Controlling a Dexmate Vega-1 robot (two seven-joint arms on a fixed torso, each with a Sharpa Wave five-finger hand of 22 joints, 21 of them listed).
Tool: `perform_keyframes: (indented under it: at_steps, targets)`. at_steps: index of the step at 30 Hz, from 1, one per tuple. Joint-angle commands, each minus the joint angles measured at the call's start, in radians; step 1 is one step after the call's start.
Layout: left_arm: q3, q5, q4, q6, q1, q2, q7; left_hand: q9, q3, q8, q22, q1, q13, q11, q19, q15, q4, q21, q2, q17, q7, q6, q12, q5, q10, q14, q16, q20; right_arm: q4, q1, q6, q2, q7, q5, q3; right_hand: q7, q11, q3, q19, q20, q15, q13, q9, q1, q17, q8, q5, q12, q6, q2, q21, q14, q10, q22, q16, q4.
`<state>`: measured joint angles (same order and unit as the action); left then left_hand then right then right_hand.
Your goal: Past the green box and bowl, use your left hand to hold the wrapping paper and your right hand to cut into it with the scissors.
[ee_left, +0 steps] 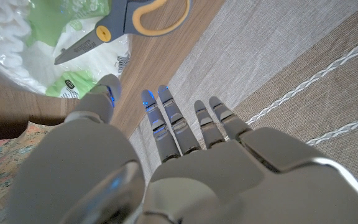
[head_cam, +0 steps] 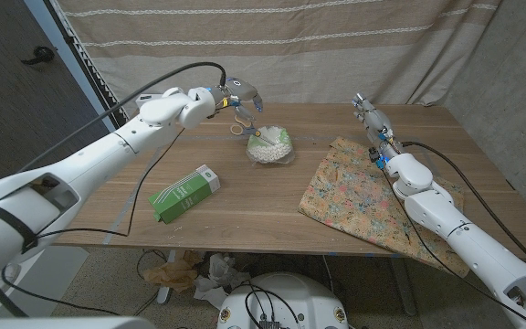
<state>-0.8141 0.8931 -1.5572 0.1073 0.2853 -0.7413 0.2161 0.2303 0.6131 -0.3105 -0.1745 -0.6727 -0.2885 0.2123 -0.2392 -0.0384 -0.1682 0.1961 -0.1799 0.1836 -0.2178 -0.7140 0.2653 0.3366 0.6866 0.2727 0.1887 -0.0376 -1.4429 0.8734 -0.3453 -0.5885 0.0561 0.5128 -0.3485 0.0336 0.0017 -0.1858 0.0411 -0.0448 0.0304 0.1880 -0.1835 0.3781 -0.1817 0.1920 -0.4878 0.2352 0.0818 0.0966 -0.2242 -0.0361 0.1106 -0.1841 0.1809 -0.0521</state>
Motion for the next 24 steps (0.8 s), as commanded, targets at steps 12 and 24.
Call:
perform_keyframes:
  at_steps: [12,24]
  targets:
    - [-0.052,0.007,0.089,0.068,-0.059,0.039,0.032,0.004,-0.014,-0.007,-0.007,0.009,-0.002,0.002,0.016,-0.171,0.003,-0.002,0.001,0.005,-0.001,-0.029,-0.004,0.011,0.005,-0.028,0.0,-0.019,-0.014,0.011,0.001,-0.008,0.019,-0.014,0.006,0.004,-0.005,-0.006,0.002,0.005,0.004,0.005,-0.003,0.004,-0.002,0.0,-0.004,0.001,-0.008,0.002,0.006,-0.012,-0.001,-0.001,0.002,-0.001]
    - [-0.066,-0.001,0.118,0.07,-0.068,0.051,0.039,0.003,-0.016,-0.009,-0.007,0.01,-0.001,0.001,0.014,-0.171,0.003,0.0,0.002,0.005,-0.001,-0.039,-0.004,0.013,0.01,-0.027,0.002,-0.022,-0.014,0.013,-0.003,-0.01,0.015,-0.014,0.008,0.004,-0.004,-0.005,0.002,0.006,0.004,0.005,-0.003,0.014,-0.001,0.001,-0.005,0.0,-0.011,0.0,0.008,-0.013,-0.002,-0.001,0.002,-0.007]
